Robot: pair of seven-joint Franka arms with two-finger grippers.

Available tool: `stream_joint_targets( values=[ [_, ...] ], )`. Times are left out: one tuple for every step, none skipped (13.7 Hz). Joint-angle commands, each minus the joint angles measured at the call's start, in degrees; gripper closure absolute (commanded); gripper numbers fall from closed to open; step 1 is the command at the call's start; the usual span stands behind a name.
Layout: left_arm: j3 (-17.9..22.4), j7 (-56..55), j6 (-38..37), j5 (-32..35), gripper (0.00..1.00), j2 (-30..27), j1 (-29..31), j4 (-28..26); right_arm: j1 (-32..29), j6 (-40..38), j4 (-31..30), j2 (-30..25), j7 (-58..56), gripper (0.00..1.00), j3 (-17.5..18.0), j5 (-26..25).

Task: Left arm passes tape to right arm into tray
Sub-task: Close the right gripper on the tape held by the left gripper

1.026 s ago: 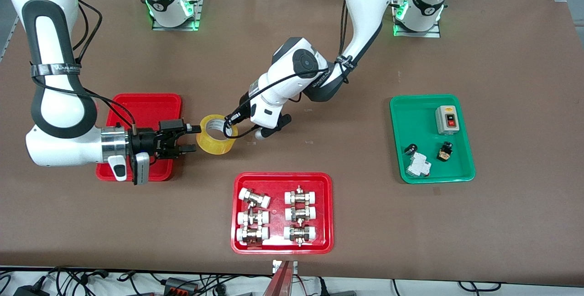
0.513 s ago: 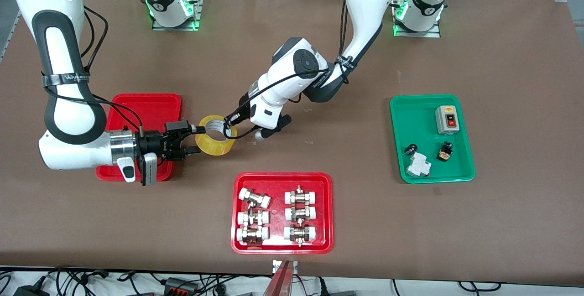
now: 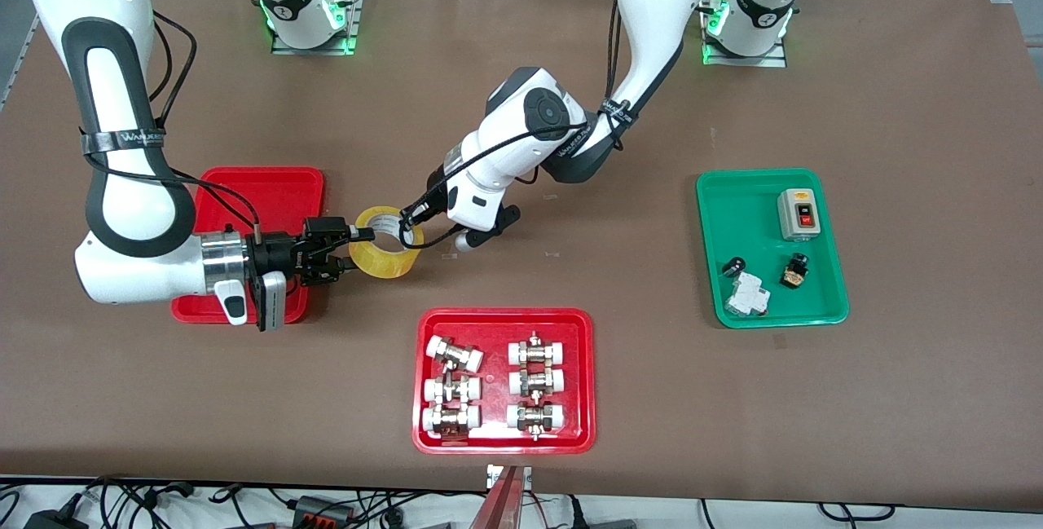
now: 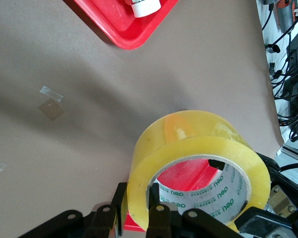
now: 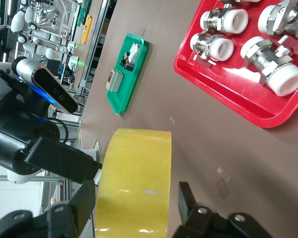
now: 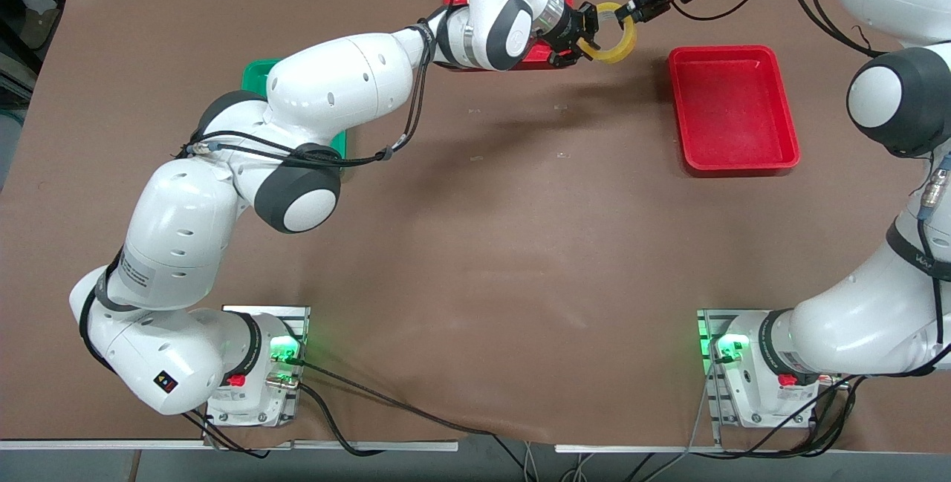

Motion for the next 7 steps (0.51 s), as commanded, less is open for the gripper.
stream_joint_targets(
  values=[
    [-0.36,2.23,0.22,-2.04,1.0,1.23,0.03,2.64,0.39,-0.17,1.15,0.64,-0.86,0.49,-0.11,0.74],
    [-0.36,2.23,0.22,-2.04,1.0,1.23,0.03,2.64,0.39,-0.17,1.15,0.64,-0.86,0.63,-0.11,0.83],
    [-0.36,2.23,0.22,-2.04,1.0,1.23,0.03,2.64,0.39,-0.17,1.15,0.64,-0.95,0.75,-0.11,0.83],
    [-0.36,2.23,0.22,-2.04,1.0,1.23,0.03,2.64,0.39,-0.17,1.15,0.64,-0.86,0.77,-0.11,0.83],
    [-0.36,2.23,0.22,-2.04,1.0,1.23,0.03,2.64,0.39,-0.17,1.15,0.64,-0.86,0.77,-0.11,0.83],
    [-0.36,2.23,0.22,-2.04,0.99,1.23,-0.05,2.64,0.39,-0.17,1.15,0.64,-0.86,0.77,-0.11,0.83],
    [-0.36,2.23,0.22,-1.96,0.97,1.23,-0.05,2.55,0.39,-0.17,1.15,0.64,-0.86,0.77,-0.11,0.83]
  ],
)
